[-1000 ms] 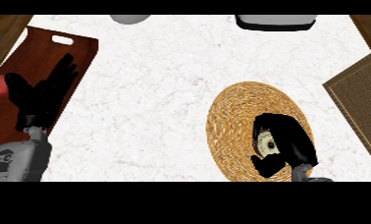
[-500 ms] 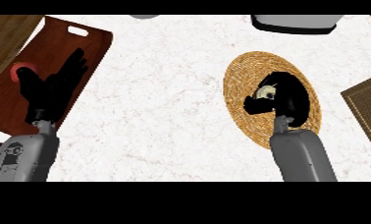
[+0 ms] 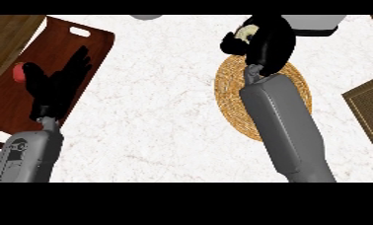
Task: Pick the cupcake from the placemat and place it in the basket
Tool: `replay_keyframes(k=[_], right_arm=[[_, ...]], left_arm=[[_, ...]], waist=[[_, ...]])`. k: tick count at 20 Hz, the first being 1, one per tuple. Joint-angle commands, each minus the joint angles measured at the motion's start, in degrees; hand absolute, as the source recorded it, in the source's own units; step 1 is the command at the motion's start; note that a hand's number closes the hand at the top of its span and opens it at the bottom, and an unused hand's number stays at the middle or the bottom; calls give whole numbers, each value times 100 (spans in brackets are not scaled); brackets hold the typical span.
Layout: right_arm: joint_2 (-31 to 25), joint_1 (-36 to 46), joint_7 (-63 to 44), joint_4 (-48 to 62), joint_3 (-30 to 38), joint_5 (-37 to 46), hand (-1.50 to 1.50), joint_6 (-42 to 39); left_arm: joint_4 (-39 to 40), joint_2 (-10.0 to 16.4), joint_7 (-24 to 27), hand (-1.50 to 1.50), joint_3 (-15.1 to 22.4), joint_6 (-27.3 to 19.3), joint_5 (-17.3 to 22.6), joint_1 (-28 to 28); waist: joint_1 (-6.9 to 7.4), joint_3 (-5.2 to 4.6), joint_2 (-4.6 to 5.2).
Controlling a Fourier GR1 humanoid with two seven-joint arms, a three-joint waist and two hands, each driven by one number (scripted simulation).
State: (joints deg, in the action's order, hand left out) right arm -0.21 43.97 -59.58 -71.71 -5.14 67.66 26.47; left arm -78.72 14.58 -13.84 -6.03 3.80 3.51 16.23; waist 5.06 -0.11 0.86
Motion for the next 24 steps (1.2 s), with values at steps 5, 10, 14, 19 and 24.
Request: replay_keyframes(k=[5,10,14,19,24], right_arm=[[20,1703,-1775,1218,305,1319,150,299],[-69,2589,-1768,1910,1016,1827,150,-279],[-404,3040,-1616,2102,1416,2014,150,-224],[-997,3290,-1257,2651,1989,2109,150,-3],[-1570,3310,-1320,2897,2263,2546,150,-567]], left_arm=[[101,-43,117,0,-29,-124,-110,-144],[-54,-4,99,0,-40,-46,-73,-297],[238,93,161,0,-260,-93,-35,-179],[90,63,232,0,-222,-34,-26,-341],[-135,175,-18,0,-310,4,73,-332]], waist=[[-226,-2,-51],[-308,1,-58],[-400,2,-51],[-371,5,-39],[-424,7,-81]])
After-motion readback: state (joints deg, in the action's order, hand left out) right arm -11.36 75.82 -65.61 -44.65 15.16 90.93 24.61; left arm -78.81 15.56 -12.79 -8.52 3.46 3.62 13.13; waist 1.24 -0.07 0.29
